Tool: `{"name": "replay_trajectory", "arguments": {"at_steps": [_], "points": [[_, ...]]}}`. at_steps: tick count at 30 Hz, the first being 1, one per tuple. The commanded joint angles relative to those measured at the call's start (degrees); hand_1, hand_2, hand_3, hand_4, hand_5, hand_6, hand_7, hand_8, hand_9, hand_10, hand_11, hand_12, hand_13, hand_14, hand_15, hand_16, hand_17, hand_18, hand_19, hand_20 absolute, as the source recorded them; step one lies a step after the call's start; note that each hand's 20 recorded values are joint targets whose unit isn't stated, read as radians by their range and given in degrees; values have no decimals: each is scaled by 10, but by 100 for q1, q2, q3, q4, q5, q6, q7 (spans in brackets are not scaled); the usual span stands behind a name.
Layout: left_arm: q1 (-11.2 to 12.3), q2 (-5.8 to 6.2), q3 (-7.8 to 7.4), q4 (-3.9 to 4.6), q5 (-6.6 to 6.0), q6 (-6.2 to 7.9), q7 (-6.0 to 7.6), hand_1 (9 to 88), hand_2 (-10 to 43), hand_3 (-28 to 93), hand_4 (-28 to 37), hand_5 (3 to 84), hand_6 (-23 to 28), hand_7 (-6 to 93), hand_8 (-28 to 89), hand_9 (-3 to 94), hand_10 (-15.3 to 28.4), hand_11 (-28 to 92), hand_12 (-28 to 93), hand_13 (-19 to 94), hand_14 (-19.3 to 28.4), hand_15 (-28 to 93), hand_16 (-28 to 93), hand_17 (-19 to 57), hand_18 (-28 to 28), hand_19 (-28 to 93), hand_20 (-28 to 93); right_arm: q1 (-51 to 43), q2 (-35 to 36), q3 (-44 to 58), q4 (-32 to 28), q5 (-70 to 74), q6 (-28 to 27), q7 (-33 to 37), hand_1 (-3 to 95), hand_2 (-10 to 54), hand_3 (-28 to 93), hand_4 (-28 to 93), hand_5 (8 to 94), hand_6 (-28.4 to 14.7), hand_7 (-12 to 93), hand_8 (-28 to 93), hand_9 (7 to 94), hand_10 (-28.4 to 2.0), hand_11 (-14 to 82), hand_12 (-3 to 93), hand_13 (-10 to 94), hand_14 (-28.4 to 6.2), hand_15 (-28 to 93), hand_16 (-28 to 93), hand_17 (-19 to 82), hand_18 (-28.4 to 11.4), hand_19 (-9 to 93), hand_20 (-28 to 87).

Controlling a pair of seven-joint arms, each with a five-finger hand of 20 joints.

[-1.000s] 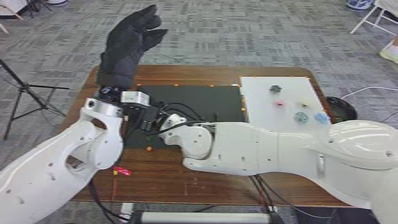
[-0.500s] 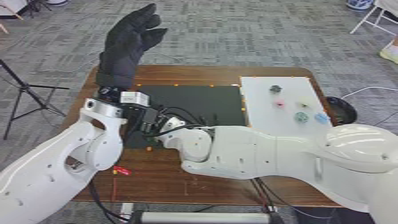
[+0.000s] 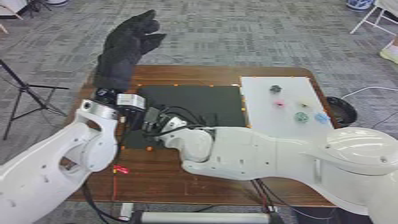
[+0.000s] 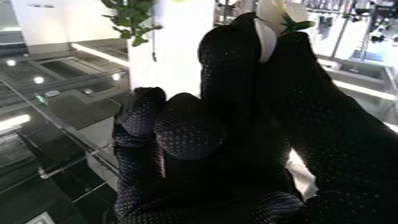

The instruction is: Arrange flowers

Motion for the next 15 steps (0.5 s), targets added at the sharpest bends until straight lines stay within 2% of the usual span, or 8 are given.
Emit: {"name": "replay_trajectory", "arguments": {"at_steps": [1,7,8,12,14,15], "points": [[110,-106,-262,-76,-4,-106,21,294,-35,697,-225,318,19,241,-101,271,121,290,205,245,145,380,51,-79,202,408,174,-24,30,2,63,-210,-216,93,472,-95,814,-283,794,36,311,25,833,-56,296,520,706,-68,798,390,328,-191,836,499],[175,-98,-315,-102,-29,-79,44,294,-35,696,-225,318,19,241,-102,271,123,290,206,245,145,381,51,-79,202,409,174,-37,43,23,-11,-243,-316,136,458,-95,807,-283,778,41,307,24,825,-59,291,519,701,-68,798,392,323,-192,834,501],[198,-88,-331,-119,-31,-82,48,294,-35,696,-225,318,19,241,-102,271,122,290,206,245,145,381,51,-79,202,409,174,-37,31,21,-11,-234,-307,121,441,-95,791,-283,764,40,307,19,810,-62,308,501,694,-68,799,395,319,-193,832,504],[144,-107,-283,-99,-32,-83,69,294,-35,696,-225,319,19,241,-102,271,121,289,206,246,145,380,51,-79,202,409,175,-25,43,43,-69,-244,-415,217,390,-95,758,-283,737,35,295,16,767,-77,401,404,685,-70,802,394,309,-194,827,511],[180,-103,-326,-111,-24,-111,65,294,-35,696,-226,318,19,242,-102,272,121,289,206,246,145,380,51,-79,201,408,174,-38,37,66,-72,-235,-420,216,360,-95,771,-283,725,36,289,15,747,-80,430,366,678,-72,805,395,305,-196,825,514],[120,-120,-267,-90,-26,-90,69,294,-35,697,-226,318,19,242,-101,271,121,290,206,246,144,380,51,-79,202,408,174,-32,47,69,-64,-225,-418,203,347,-95,779,-283,720,35,283,10,739,-81,438,355,675,-72,806,394,305,-195,824,514]]}}
